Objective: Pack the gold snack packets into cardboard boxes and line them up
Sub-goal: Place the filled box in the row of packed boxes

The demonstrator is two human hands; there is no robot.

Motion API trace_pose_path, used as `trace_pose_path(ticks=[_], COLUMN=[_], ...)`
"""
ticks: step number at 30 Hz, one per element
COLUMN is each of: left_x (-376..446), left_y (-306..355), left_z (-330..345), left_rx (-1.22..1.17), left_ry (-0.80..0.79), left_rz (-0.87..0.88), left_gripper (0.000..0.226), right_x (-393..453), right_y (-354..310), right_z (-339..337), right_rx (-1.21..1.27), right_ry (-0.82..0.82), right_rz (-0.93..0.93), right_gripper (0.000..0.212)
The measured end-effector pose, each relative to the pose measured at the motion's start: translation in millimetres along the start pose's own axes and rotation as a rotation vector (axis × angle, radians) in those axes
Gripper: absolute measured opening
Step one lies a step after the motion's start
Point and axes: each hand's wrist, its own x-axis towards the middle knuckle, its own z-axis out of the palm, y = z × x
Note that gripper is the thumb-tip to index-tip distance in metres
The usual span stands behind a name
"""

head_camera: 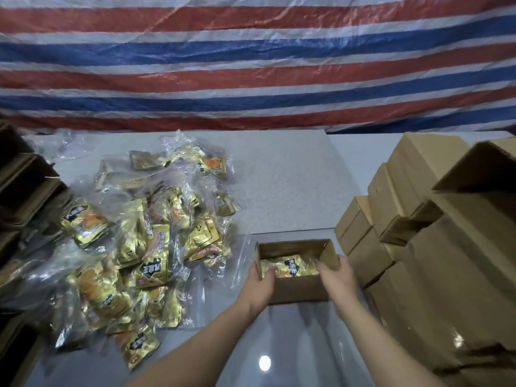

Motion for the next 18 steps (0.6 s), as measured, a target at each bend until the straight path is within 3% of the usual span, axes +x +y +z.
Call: trace_pose_path(ticks=[6, 9, 13, 18], left_x=[111.1, 156.9, 195.8, 206.4], left_y=[48.7, 69.8, 85.2, 95.8], left_z=[7.7, 6.3, 6.2, 2.3], left_rx=[0.086, 0.072, 0.043, 0.059], left_ry=[0.077, 0.122, 0.155, 0.136], left_rz=[0.087, 0.104, 0.167, 0.14], left_gripper=[0.06, 0.062, 0.047, 0.068], right_x=[110.9, 152.2, 188.3, 208.6], right_y=[-32.3, -53.0, -67.8, -76.6], right_z=[23.6, 36.2, 45.5, 49.5], right_rx=[0.057, 0.068, 0.054, 0.077], right_ry=[0.057, 0.086, 0.102, 0.029], right_rz=[-0.082, -0.142, -0.186, -0.178], right_gripper=[0.04, 0.034, 0.021, 0.027])
